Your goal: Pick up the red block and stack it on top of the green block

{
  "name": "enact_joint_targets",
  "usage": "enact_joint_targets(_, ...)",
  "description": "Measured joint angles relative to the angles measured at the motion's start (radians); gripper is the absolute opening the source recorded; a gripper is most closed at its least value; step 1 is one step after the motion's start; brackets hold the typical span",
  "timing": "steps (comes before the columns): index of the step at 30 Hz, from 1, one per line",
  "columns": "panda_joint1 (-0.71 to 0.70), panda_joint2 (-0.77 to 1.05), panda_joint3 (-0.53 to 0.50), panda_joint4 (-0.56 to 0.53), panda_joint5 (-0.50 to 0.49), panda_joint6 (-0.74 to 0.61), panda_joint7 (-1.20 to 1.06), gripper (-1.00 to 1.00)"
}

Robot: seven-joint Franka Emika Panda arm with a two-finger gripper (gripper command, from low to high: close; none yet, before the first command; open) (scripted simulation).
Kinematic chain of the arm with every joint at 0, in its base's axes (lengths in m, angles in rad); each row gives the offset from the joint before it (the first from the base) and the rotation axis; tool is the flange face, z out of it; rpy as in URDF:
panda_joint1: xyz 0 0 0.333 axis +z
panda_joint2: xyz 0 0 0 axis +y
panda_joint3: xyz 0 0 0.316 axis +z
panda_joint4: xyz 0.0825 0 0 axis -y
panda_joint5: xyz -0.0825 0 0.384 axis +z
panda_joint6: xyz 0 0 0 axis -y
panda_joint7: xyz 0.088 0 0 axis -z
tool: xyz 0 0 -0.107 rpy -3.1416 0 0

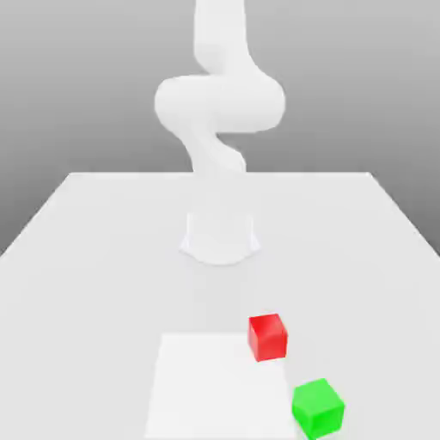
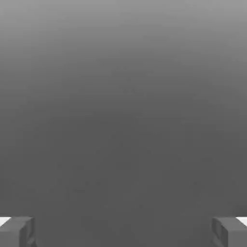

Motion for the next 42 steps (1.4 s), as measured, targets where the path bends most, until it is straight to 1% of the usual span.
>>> enact_joint_targets(12,0.080,0.394,0.052,-0.346,0.026,0.288,-0.026,0.00)
enact_joint_targets(17,0.111,0.609,0.082,-0.501,0.020,0.441,-0.024,0.00)
enact_joint_targets(20,0.119,0.751,0.081,-0.517,-0.017,0.553,0.002,0.00)
enact_joint_targets(24,0.150,0.901,0.036,-0.500,-0.067,0.679,0.038,0.00)
enact_joint_targets(25,0.159,0.924,0.026,-0.497,-0.072,0.700,0.042,-1.00)
enact_joint_targets(32,0.158,0.924,0.027,-0.497,-0.076,0.700,0.045,-1.00)
enact_joint_targets(36,0.142,0.802,0.054,-0.515,-0.030,0.595,0.012,-1.00)
enact_joint_targets(39,0.159,0.694,0.047,-0.530,-0.001,0.503,-0.009,-1.00)
enact_joint_targets(42,0.169,0.692,0.046,-0.463,-0.006,0.433,-0.034,-1.00)
